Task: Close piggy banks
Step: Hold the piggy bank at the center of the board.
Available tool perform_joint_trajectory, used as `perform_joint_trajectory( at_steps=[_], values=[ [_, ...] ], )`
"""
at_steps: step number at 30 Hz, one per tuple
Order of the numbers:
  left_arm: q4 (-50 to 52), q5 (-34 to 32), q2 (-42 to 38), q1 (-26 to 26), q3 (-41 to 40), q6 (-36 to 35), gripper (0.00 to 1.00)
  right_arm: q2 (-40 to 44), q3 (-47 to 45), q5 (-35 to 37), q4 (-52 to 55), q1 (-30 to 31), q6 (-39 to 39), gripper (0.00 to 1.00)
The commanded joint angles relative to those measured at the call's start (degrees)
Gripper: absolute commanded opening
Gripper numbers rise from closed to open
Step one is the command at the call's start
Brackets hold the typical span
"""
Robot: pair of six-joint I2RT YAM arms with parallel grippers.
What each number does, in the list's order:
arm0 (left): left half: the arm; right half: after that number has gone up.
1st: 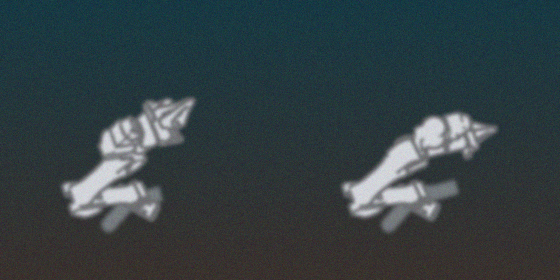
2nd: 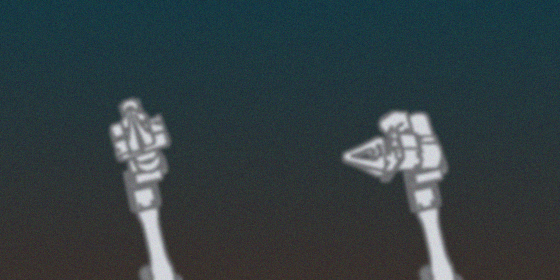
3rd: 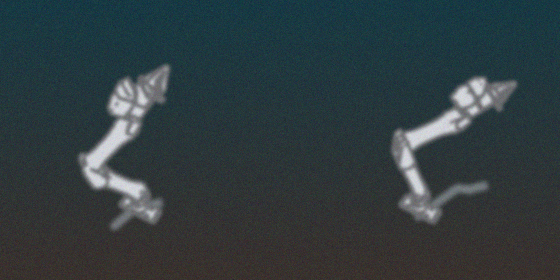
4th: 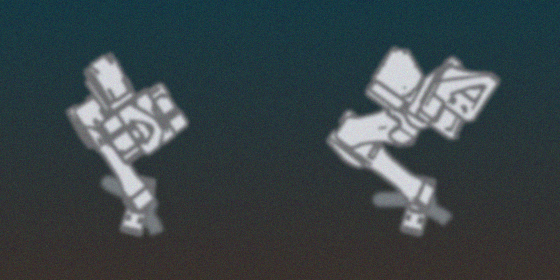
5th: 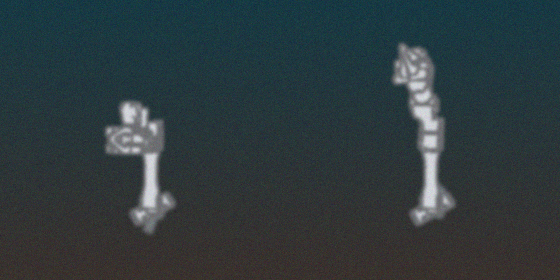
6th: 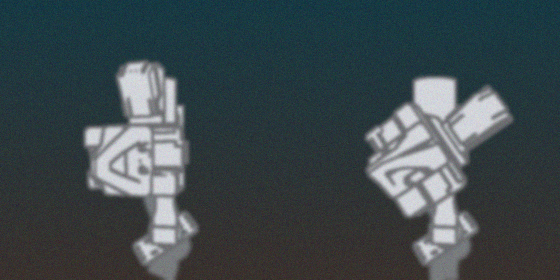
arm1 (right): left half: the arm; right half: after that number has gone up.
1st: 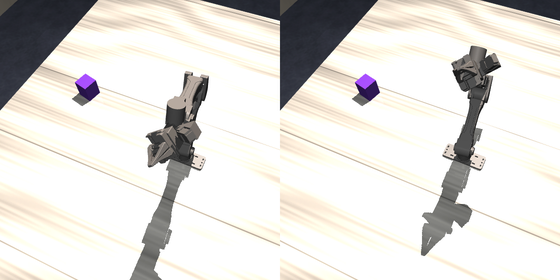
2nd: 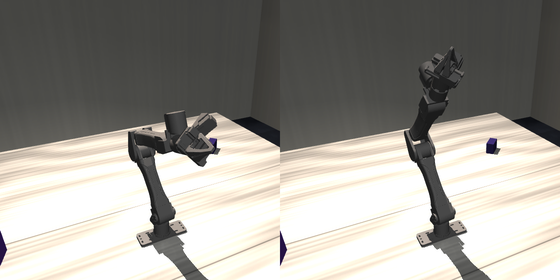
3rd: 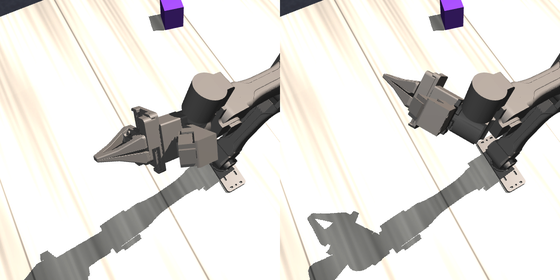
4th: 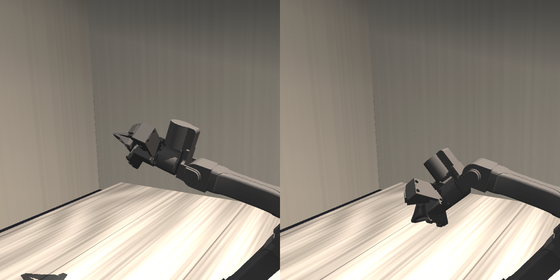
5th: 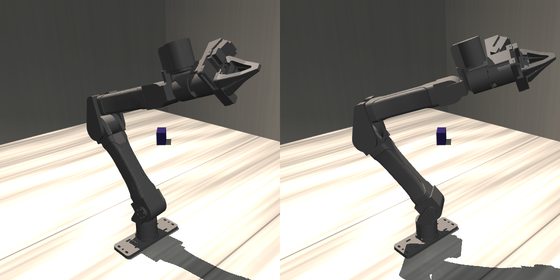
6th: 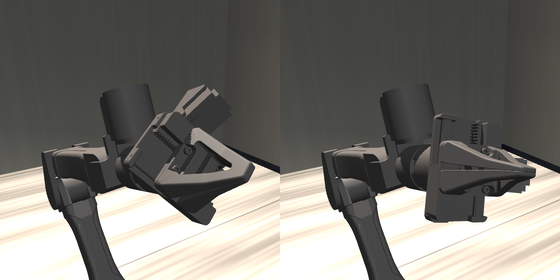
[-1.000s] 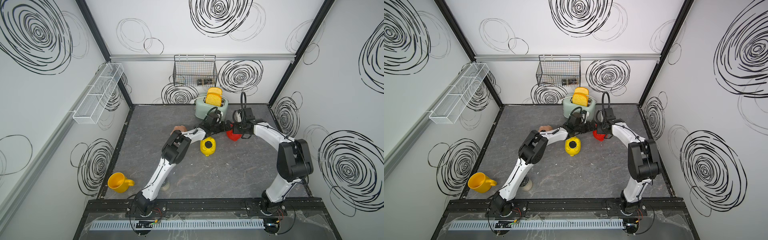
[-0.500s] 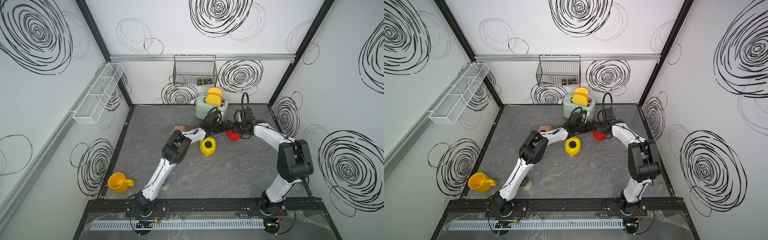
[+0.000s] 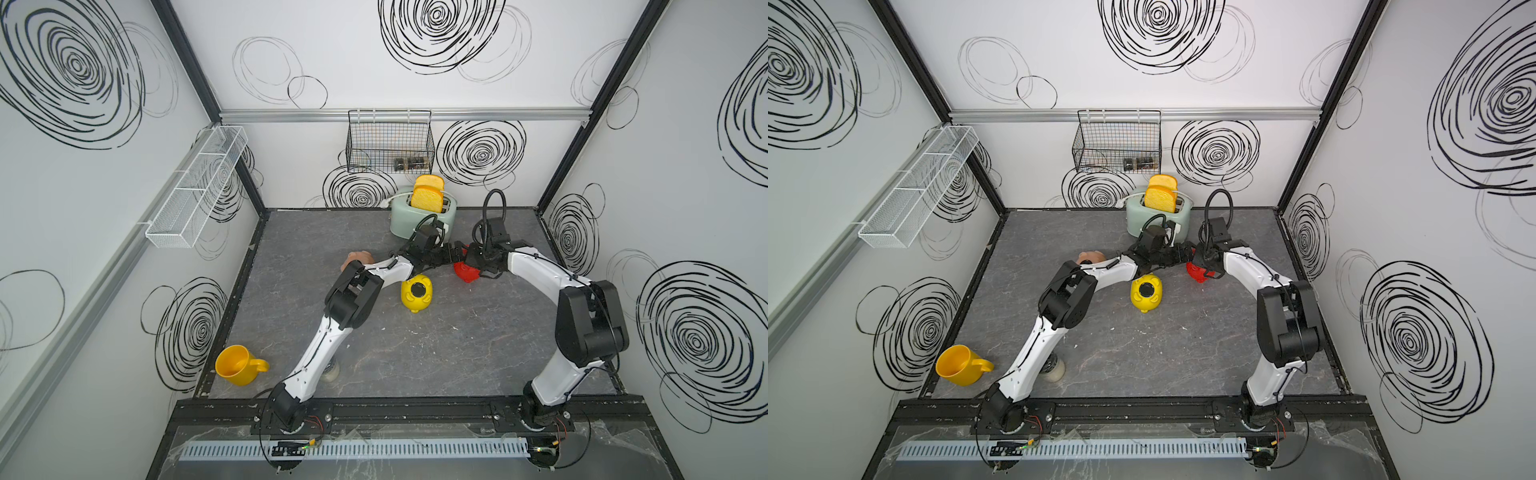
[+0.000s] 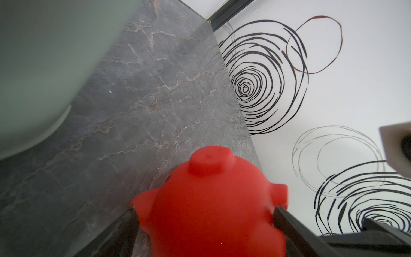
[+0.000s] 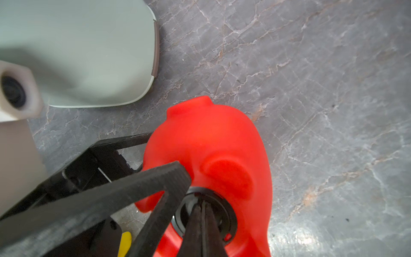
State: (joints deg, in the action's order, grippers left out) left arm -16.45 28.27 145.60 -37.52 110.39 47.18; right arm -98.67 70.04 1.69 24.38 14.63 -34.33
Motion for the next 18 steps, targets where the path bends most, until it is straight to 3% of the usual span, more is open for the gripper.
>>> perform_joint_trajectory(
  at_steps=[1, 18],
  values=[
    [1.82, -1.29, 2.58, -0.1, 0.96, -0.51, 0.97, -3.19, -1.66, -0.81, 11.2, 0.74, -4.97, 0.05],
    [2.18, -1.11, 3.02, -0.19, 1.25, -0.25, 0.94, -3.01, -1.49, -3.69, 12.17, -0.9, -12.67, 0.05]
  ],
)
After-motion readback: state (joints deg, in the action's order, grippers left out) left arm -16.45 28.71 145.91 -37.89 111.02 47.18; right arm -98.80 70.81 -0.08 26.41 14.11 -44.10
